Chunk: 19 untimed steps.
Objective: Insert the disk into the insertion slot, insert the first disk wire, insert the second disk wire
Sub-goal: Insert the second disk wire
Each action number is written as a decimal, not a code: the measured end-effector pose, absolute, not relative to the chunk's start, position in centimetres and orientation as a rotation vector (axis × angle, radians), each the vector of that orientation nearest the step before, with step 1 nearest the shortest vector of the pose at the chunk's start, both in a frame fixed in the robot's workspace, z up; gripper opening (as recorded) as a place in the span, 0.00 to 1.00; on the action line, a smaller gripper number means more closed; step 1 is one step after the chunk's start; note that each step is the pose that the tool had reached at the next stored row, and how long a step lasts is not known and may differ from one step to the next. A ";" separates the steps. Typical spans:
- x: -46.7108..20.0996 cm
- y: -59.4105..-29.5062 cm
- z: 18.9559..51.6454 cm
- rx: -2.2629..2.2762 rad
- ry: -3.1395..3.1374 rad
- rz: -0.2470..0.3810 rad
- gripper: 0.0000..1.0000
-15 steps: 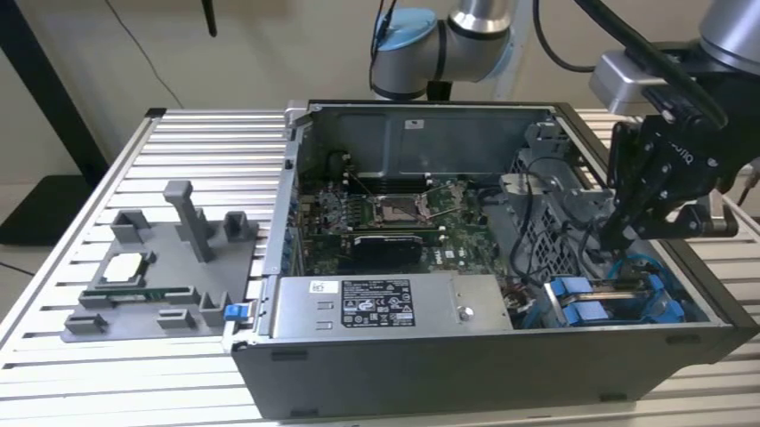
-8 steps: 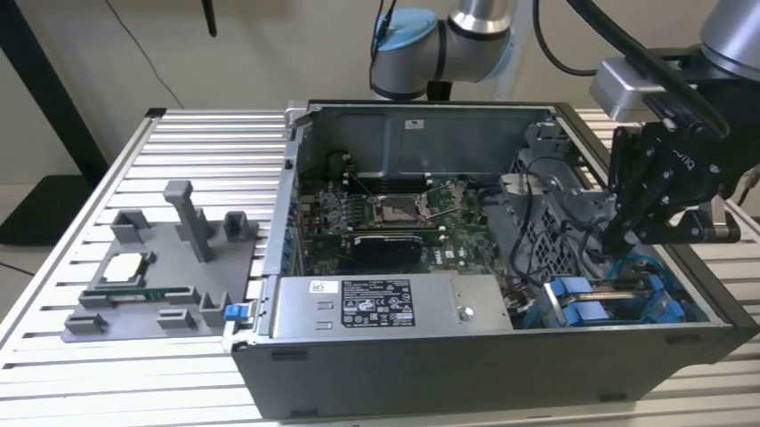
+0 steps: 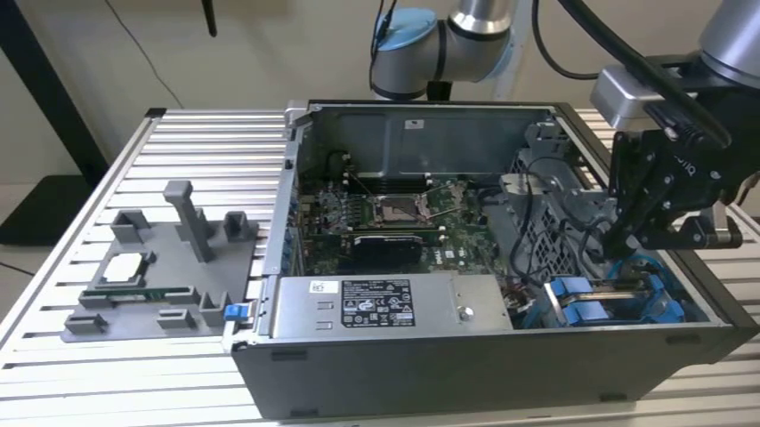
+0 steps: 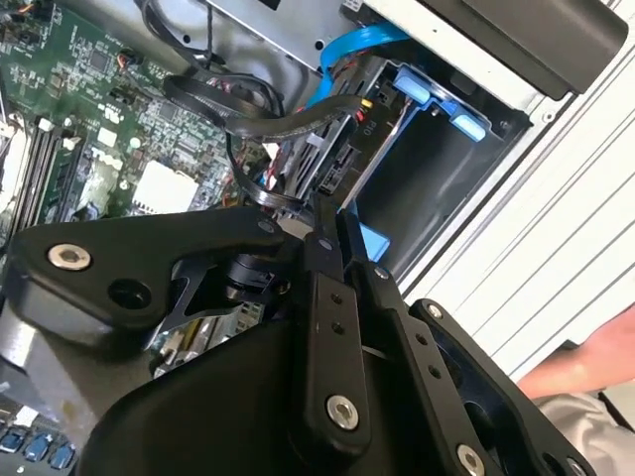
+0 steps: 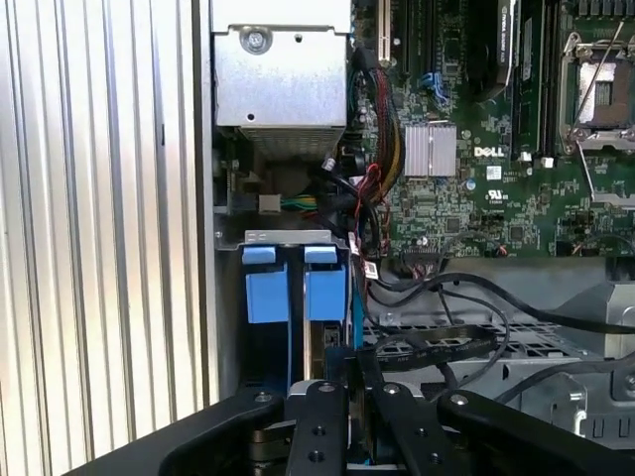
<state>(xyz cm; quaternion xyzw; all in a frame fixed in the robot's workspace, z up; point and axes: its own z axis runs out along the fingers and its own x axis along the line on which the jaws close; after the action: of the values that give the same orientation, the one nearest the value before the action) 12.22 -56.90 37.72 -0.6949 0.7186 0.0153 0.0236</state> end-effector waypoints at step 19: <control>12.2 -56.9 36.8 -2.142 2.212 0.024 0.00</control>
<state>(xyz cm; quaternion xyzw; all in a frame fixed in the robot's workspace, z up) 12.22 -56.92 36.78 -0.6953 0.7180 0.0078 0.0313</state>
